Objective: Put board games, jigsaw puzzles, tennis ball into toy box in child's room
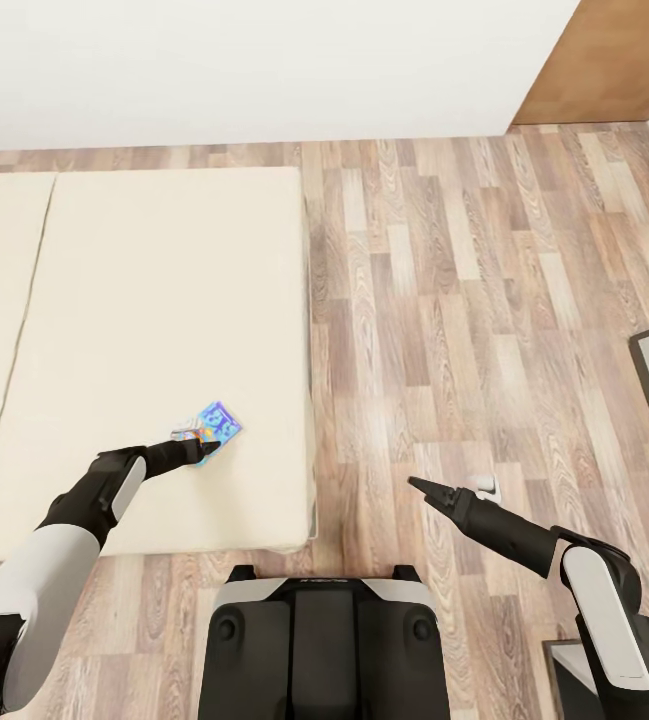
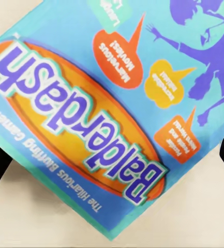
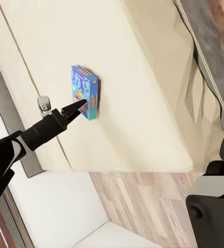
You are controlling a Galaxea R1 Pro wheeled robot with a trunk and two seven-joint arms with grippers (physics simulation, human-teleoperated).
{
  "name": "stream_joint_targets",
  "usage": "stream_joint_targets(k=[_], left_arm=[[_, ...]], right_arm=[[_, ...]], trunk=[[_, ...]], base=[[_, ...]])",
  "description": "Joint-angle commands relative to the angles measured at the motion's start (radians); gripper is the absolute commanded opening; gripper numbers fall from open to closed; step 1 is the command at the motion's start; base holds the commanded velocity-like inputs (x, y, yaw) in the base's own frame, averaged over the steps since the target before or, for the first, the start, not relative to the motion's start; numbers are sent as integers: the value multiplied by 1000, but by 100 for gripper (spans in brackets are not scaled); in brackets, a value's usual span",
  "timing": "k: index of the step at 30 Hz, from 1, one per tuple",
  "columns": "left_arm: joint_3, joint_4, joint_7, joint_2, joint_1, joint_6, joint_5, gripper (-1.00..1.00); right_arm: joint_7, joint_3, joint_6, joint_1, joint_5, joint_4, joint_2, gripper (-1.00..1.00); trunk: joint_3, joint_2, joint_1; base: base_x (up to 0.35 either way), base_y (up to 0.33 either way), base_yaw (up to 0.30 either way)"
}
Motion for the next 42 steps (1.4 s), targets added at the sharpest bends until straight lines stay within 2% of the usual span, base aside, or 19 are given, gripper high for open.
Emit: stream_joint_targets(k=[1,18,29,35,38,42], left_arm=[[3,-1,-1,0,0,9,9,100],[4,-1,-1,-2,0,9,9,100],[5,-1,-3,7,0,9,9,100],[6,-4,-35,14,0,9,8,100],[6,-11,-53,23,0,10,7,100],[9,-17,-63,47,0,16,6,100]], right_arm=[[10,-1,4,-1,9,0,0,100],[10,-1,2,-1,9,0,0,100],[10,-1,2,-1,9,0,0,100],[10,-1,2,-1,9,0,0,100],[10,-1,2,-1,9,0,0,100],[10,-1,2,-1,9,0,0,100]], trunk=[[-1,-2,1],[-1,-2,1],[-1,-2,1],[-1,-2,1],[-1,-2,1],[-1,-2,1]], base=[[0,-123,0],[0,-47,0],[0,-56,0],[0,-2,0],[0,0,0],[0,0,0]])
